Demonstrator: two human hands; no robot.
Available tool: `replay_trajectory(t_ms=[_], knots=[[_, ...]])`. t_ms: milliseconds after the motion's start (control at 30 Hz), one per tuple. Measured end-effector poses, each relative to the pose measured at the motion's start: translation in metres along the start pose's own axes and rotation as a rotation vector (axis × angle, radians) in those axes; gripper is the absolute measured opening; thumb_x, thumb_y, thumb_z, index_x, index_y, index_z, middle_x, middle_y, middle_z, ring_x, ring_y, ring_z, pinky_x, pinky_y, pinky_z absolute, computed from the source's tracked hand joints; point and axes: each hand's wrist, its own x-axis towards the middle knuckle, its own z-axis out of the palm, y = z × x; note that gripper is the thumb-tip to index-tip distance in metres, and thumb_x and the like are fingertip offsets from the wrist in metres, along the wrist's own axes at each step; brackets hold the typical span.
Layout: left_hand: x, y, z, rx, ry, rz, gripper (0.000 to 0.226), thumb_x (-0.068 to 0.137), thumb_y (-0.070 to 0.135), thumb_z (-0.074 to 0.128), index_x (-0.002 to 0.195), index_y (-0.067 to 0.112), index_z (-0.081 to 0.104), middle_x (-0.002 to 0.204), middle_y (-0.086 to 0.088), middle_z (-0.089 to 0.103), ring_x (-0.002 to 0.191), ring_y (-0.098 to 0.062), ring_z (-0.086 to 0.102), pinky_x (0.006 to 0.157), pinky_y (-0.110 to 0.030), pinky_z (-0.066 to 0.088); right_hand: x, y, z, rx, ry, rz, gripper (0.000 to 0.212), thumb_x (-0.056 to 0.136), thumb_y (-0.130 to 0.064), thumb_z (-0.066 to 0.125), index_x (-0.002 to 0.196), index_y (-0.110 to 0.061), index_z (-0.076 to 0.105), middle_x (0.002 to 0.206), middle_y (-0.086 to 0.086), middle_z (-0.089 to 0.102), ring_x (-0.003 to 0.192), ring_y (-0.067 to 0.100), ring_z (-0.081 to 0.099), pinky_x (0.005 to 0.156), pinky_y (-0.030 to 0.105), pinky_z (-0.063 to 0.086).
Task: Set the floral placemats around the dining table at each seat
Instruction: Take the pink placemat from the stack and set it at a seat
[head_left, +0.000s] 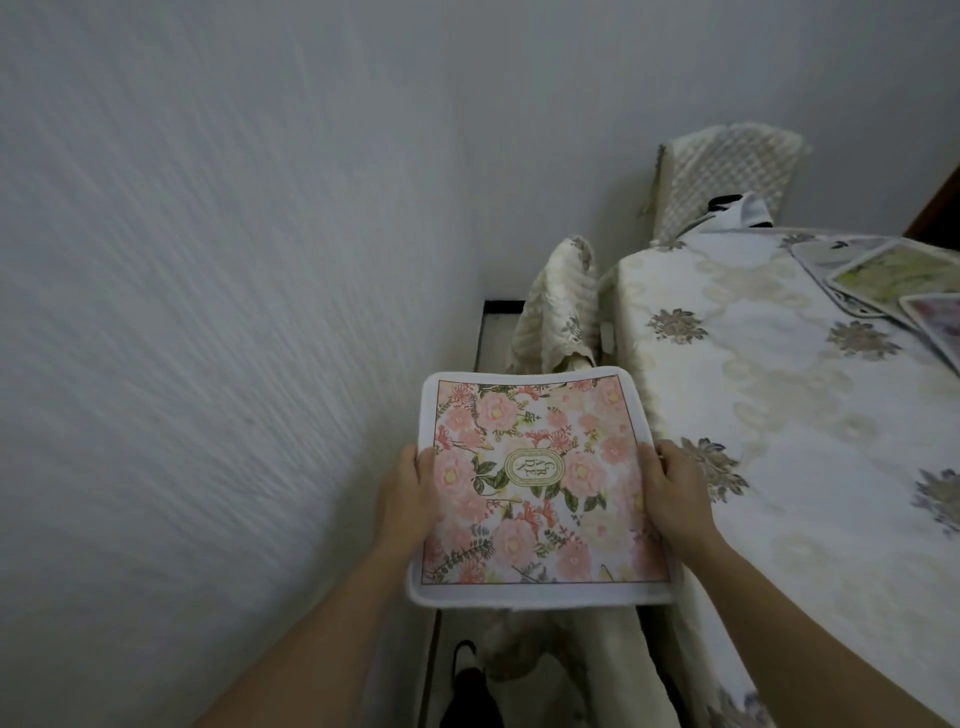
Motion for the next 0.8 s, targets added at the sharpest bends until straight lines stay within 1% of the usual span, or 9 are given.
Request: replay_trajectory(t_ms=[33,100,200,267,367,500,600,800], knots=[[0.011,0.004,0.004,0.003,-0.012,0.009,0.030,0.103,0.044,0.034,0.095,0.022,0.053,0.081,-0.002,0.064,0.070,-0.018,0.065,0.061,-0.040,0.056,0.009,-0.001,0.000,-0.004,0.013,0.008,0.033,0.102,-0.035,0.040,0.085,-0.014,0.058,0.077,0.003,0.062,0.070,0.019,0.061,0.057,0.031,0.042],[0.035,0.013,0.012,0.007,-0.037,0.025,0.030,0.103,0.043,0.034,0.094,0.021,0.053,0.080,-0.002,0.063,0.067,-0.017,0.063,0.055,-0.035,0.053,0.028,-0.002,0.000,-0.020,0.045,0.025,0.032,0.102,-0.036,0.040,0.086,-0.013,0.057,0.078,0.003,0.062,0.071,0.019,0.060,0.058,0.032,0.043],[0.077,0.030,0.028,0.025,-0.058,0.058,0.030,0.104,0.040,0.034,0.087,0.021,0.050,0.074,0.000,0.060,0.061,-0.013,0.057,0.050,-0.026,0.042,0.059,-0.002,0.004,-0.023,0.101,0.064,0.032,0.101,-0.039,0.040,0.086,-0.015,0.055,0.078,0.003,0.063,0.071,0.022,0.061,0.061,0.037,0.049],[0.109,0.042,0.041,0.043,-0.058,0.079,0.031,0.104,0.038,0.033,0.085,0.020,0.049,0.070,0.001,0.056,0.059,-0.012,0.053,0.049,-0.026,0.037,0.084,-0.002,0.006,-0.039,0.124,0.076,0.033,0.102,-0.037,0.039,0.086,-0.014,0.055,0.078,0.004,0.062,0.070,0.021,0.060,0.058,0.034,0.045],[0.159,0.055,0.063,0.055,-0.075,0.098,0.031,0.105,0.037,0.032,0.089,0.016,0.049,0.070,0.002,0.055,0.058,-0.011,0.051,0.048,-0.024,0.034,0.127,-0.004,0.012,-0.108,0.150,0.086,0.034,0.102,-0.037,0.038,0.087,-0.011,0.054,0.079,0.005,0.060,0.071,0.020,0.057,0.056,0.029,0.040],[0.218,0.063,0.083,0.051,-0.081,0.091,0.033,0.105,0.037,0.032,0.090,0.013,0.050,0.071,0.001,0.055,0.058,-0.011,0.052,0.048,-0.024,0.035,0.181,-0.012,0.025,-0.146,0.174,0.102,0.033,0.102,-0.037,0.038,0.088,-0.011,0.053,0.078,0.004,0.060,0.070,0.019,0.057,0.057,0.030,0.042],[0.246,0.065,0.092,0.046,-0.104,0.051,0.034,0.105,0.034,0.032,0.093,0.010,0.053,0.072,0.002,0.054,0.060,-0.008,0.051,0.048,-0.020,0.035,0.210,-0.020,0.035,-0.179,0.169,0.091,0.034,0.102,-0.038,0.037,0.090,-0.011,0.054,0.078,0.003,0.060,0.068,0.015,0.057,0.053,0.028,0.039],[0.300,0.081,0.106,0.061,-0.115,0.062,0.035,0.105,0.037,0.031,0.094,0.013,0.053,0.073,0.002,0.056,0.063,-0.012,0.054,0.049,-0.025,0.039,0.251,-0.031,0.047,-0.181,0.200,0.115,0.035,0.102,-0.038,0.037,0.091,-0.010,0.054,0.079,0.004,0.060,0.068,0.015,0.056,0.052,0.028,0.039]])
